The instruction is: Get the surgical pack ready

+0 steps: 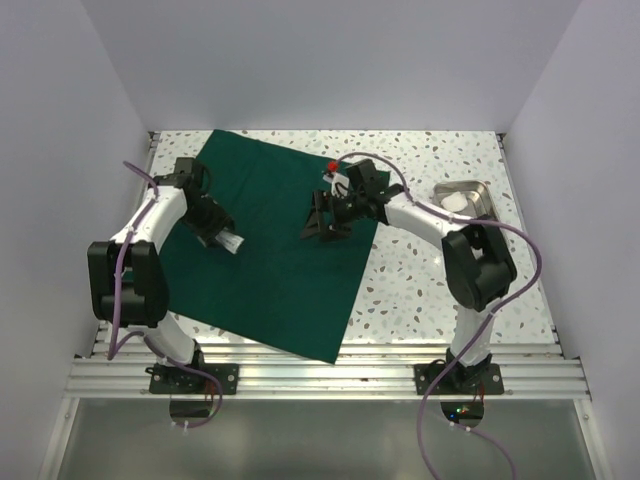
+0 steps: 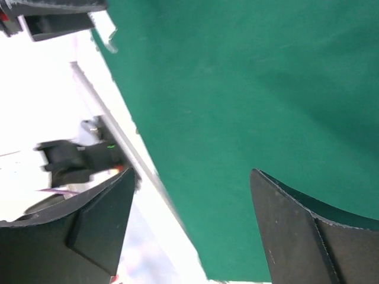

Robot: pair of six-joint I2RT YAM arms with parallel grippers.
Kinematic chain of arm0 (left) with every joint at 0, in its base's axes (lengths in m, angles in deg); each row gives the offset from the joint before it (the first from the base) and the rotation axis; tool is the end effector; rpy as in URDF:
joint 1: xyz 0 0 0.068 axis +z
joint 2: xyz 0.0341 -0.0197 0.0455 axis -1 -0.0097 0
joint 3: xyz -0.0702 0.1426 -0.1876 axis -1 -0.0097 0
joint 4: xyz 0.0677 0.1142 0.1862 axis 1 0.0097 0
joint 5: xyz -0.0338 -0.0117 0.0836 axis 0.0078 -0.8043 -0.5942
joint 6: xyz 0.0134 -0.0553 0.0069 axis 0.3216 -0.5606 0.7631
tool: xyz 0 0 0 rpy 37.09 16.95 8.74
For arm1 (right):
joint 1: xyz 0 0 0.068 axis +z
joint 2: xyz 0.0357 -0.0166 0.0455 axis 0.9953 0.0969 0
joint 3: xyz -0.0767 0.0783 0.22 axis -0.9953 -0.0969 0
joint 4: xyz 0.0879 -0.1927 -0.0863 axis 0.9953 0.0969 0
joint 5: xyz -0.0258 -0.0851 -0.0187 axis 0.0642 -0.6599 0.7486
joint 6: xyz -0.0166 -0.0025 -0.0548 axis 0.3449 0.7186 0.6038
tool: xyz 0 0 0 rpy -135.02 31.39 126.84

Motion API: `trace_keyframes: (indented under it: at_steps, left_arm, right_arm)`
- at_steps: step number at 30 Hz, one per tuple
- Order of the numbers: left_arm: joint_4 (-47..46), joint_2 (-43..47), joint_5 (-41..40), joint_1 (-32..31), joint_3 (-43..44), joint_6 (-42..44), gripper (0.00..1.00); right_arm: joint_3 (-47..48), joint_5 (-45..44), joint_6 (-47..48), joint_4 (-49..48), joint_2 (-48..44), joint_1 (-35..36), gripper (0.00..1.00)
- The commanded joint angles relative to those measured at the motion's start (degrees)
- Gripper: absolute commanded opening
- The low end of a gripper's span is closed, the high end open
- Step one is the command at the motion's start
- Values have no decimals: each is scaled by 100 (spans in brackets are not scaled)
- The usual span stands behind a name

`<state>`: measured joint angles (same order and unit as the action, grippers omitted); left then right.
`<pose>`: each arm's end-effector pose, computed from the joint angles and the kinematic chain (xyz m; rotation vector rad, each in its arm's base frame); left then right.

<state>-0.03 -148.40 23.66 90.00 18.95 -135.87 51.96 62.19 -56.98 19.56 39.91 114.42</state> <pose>0.2877 -0.0009 0.2068 -1.2302 2.6729 -0.2735 0.3159 0.2111 0.2144 -0.3740 2.5496 1.2280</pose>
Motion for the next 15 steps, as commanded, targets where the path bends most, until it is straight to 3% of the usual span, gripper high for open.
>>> trace_keyframes:
  at_steps: [1,6,13,15]
  left_arm:
    - [2,14,731,-12,193,-250,51]
    - [-200,233,1409,-12,0,-805,52]
    - [-174,453,1762,-12,-44,-1244,54]
    - [-156,524,1805,-151,-62,-1306,54]
  right_arm:
    - [-368,860,-1166,-1870,-25,341,82]
    - [-580,606,-2135,-3400,107,711,84]
    - [-536,-26,-2558,-3885,353,1089,78]
    - [-431,-202,-2357,-3588,397,1159,75]
